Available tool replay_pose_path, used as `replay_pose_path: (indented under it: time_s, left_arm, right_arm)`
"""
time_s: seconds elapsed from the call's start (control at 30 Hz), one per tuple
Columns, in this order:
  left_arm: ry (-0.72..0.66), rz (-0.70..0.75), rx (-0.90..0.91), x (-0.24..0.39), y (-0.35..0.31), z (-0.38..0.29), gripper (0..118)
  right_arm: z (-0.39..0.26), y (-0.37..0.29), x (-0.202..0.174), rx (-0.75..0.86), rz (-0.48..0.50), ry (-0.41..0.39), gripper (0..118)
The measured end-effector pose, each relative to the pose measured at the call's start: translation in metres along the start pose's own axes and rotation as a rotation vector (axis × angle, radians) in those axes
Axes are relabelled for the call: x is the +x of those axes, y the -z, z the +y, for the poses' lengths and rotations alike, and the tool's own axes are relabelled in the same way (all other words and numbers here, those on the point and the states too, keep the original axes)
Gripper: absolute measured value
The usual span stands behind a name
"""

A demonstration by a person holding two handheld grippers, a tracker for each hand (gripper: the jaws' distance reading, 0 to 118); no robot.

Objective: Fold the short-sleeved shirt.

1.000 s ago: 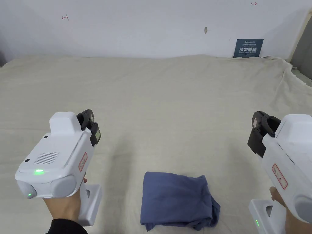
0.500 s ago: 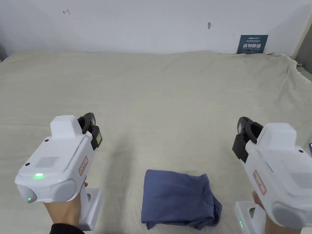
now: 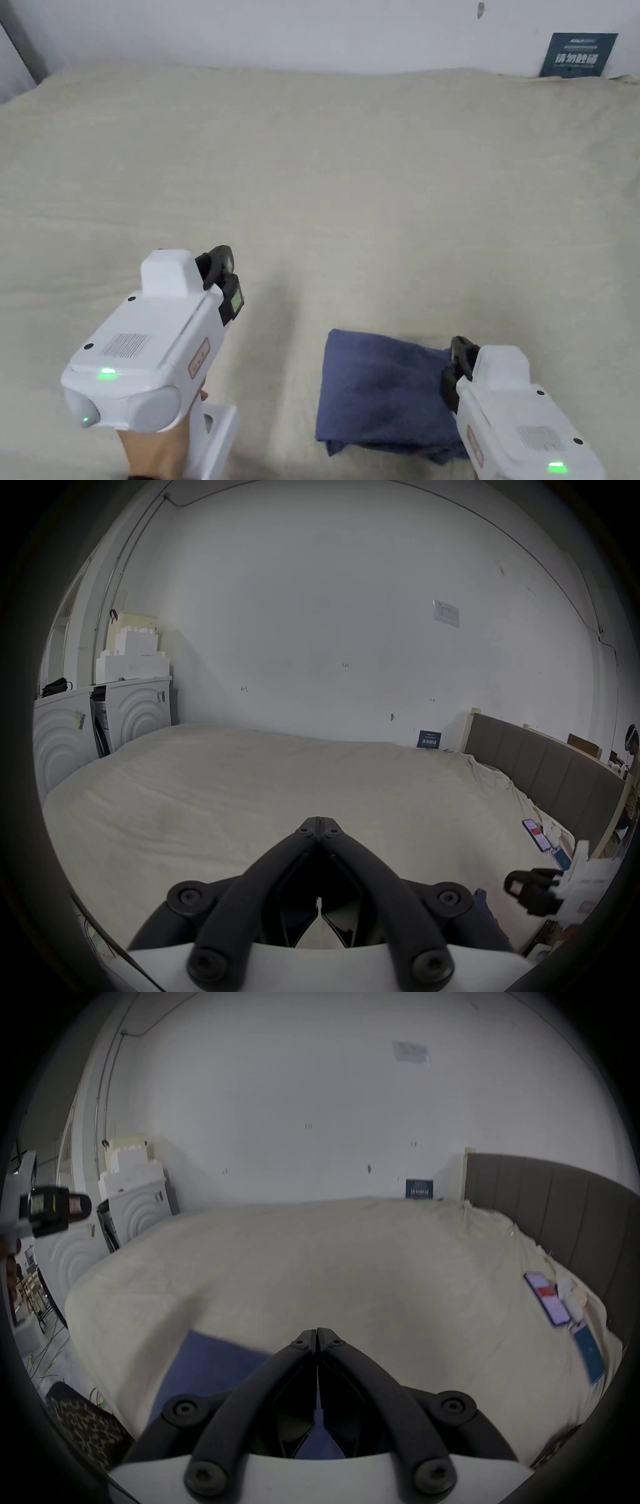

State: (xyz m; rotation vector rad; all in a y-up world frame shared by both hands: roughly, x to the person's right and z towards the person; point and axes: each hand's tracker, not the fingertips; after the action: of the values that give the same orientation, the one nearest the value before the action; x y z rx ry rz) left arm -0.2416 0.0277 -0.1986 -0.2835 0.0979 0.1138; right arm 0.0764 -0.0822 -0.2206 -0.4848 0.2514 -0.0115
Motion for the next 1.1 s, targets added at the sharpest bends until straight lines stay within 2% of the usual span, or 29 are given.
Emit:
replay_pose_path:
  time_s: [0.13,0.2,0.27,0.33,0.5,0.63,0.7,0.73,0.8,0.83,0.87,0.9,0.97,1.1]
  left_arm:
    - [-0.005,-0.015,-0.043,0.000,0.002,-0.012,0]
    - [-0.012,-0.023,-0.066,0.000,0.003,-0.018,0]
    - [-0.015,-0.031,-0.083,0.001,0.005,-0.024,0]
    - [-0.017,-0.037,-0.100,0.003,0.007,-0.029,0]
    - [-0.027,-0.072,-0.150,0.008,0.012,-0.041,0]
    - [-0.065,-0.150,-0.261,0.014,0.021,-0.053,0]
    - [-0.089,-0.201,-0.328,0.017,0.026,-0.058,4]
    - [-0.107,-0.231,-0.382,0.018,0.032,-0.061,7]
    - [-0.179,-0.294,-0.521,0.017,0.047,-0.068,27]
    - [-0.221,-0.320,-0.593,0.016,0.055,-0.072,43]
    - [-0.259,-0.341,-0.652,0.015,0.063,-0.077,66]
    - [-0.275,-0.360,-0.703,0.016,0.068,-0.082,78]
    - [-0.265,-0.394,-0.734,0.018,0.076,-0.089,89]
    - [-0.223,-0.391,-0.750,0.020,0.088,-0.099,90]
  right_arm:
    - [-0.027,0.020,-0.002,-0.050,0.026,0.007,0]
    - [-0.037,0.027,-0.002,-0.053,0.069,0.017,0]
    - [-0.044,0.034,-0.004,-0.055,0.097,-0.004,0]
    - [-0.051,0.042,-0.005,-0.076,0.103,-0.025,0]
    - [-0.068,0.053,0.000,-0.116,0.109,-0.017,0]
    - [-0.068,0.053,-0.002,-0.108,0.111,-0.045,0]
    - [-0.068,0.053,-0.001,-0.107,0.116,-0.038,0]
    - [-0.068,0.052,0.000,-0.107,0.118,-0.034,0]
    - [-0.068,0.053,0.000,-0.108,0.121,-0.034,0]
    - [-0.068,0.053,0.000,-0.109,0.122,-0.035,0]
    - [-0.068,0.052,0.000,-0.110,0.123,-0.036,0]
    - [-0.068,0.052,0.001,-0.112,0.125,-0.037,0]
    - [-0.068,0.053,0.001,-0.114,0.129,-0.036,0]
    - [-0.068,0.053,0.002,-0.117,0.131,-0.032,0]
